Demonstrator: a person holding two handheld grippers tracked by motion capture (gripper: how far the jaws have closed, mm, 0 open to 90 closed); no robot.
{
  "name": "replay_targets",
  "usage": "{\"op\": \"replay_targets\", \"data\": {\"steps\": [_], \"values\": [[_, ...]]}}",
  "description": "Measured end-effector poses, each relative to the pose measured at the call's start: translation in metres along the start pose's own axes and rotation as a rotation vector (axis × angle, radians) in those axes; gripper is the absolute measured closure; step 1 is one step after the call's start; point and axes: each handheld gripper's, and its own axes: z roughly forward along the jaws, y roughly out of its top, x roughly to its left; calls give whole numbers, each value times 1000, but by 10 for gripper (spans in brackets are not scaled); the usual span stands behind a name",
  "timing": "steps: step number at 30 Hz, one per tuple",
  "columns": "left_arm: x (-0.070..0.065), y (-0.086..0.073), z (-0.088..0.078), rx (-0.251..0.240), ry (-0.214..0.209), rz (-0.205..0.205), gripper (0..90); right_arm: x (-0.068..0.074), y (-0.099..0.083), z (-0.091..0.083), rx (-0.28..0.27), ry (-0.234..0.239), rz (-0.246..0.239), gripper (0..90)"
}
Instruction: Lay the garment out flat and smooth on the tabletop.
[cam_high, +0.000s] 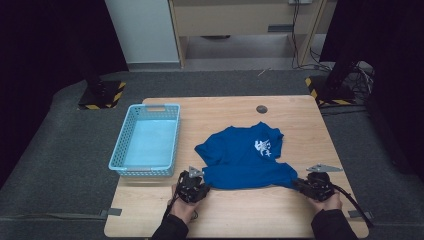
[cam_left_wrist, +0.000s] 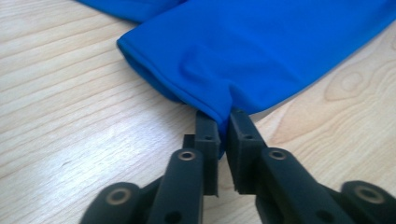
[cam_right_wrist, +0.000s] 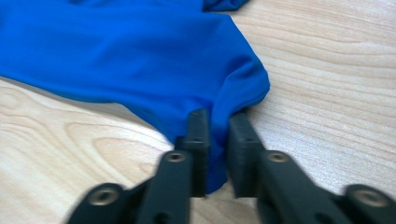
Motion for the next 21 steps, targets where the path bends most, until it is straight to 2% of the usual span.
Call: {"op": "replay_targets", "data": {"steps": [4,6,9,11,16,19,21], "values": [[-4,4,-9,-19,-15,15,858,0,3,-10,-19,18,-2,861],[-4,5,-21,-41,-40,9,859,1,4,-13,-30,29,-2,861],[-4,2,-41,-67,-85,-5,859,7,5,-25,-53,73,-3,860],[-3,-5,-51,-62,-123,-29,858,11,4,-32,-48,103,4,858],[-4,-24,-67,-36,-188,-79,858,16,-4,-45,-36,148,20,854],[0,-29,-70,-32,-218,-111,855,18,-10,-54,-32,180,34,847],[3,-31,-68,-8,-225,-129,844,17,-15,-58,-19,199,49,831]]}}
